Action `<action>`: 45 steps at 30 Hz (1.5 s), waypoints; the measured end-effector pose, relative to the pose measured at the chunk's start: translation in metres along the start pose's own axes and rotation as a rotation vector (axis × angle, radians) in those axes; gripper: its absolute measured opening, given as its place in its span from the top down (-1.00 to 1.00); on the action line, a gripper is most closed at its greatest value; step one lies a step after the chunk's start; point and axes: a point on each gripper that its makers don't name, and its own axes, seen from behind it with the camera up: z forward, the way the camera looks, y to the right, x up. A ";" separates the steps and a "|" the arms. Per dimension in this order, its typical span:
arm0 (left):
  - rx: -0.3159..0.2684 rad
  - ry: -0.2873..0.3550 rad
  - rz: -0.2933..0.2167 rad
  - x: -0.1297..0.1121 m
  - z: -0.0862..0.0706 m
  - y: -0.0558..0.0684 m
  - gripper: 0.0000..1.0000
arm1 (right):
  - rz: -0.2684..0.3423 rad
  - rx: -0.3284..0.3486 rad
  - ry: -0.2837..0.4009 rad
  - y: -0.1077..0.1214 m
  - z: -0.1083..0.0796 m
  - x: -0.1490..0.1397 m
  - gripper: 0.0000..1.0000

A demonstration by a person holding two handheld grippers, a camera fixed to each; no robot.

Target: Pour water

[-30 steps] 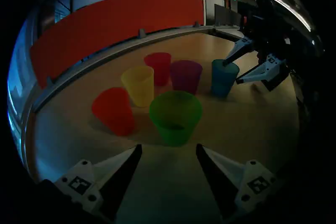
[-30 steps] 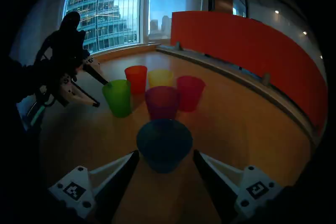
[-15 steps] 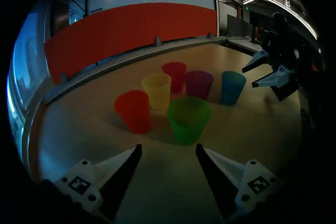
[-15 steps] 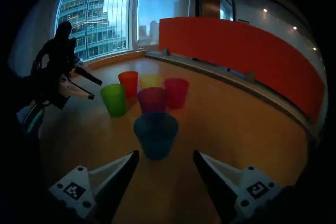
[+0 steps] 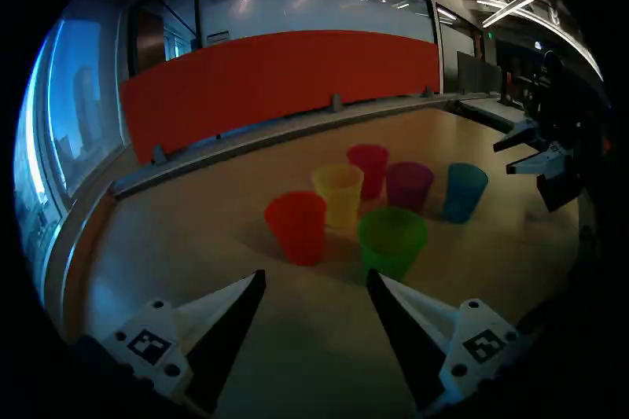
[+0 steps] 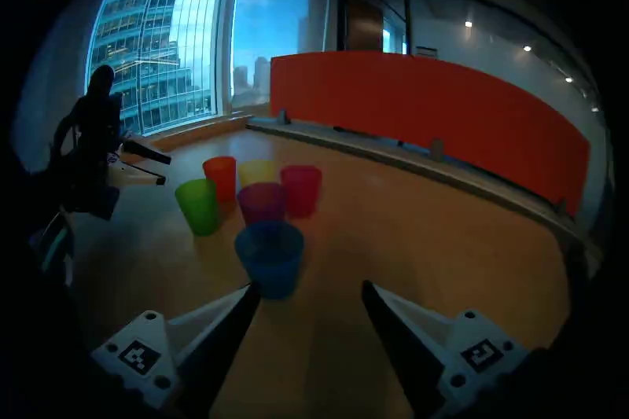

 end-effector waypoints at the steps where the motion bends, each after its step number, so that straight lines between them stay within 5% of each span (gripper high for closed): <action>1: 0.010 0.010 -0.006 0.002 0.000 -0.003 -0.91 | 0.005 -0.009 0.007 0.001 -0.001 0.001 -0.99; 9: 0.089 0.095 -0.058 0.021 -0.007 -0.022 -0.92 | 0.034 -0.079 0.060 0.013 -0.009 0.013 -0.99; 45: 0.313 0.405 -0.143 0.084 -0.043 -0.052 -0.91 | 0.095 -0.503 0.404 0.078 -0.057 0.087 -0.99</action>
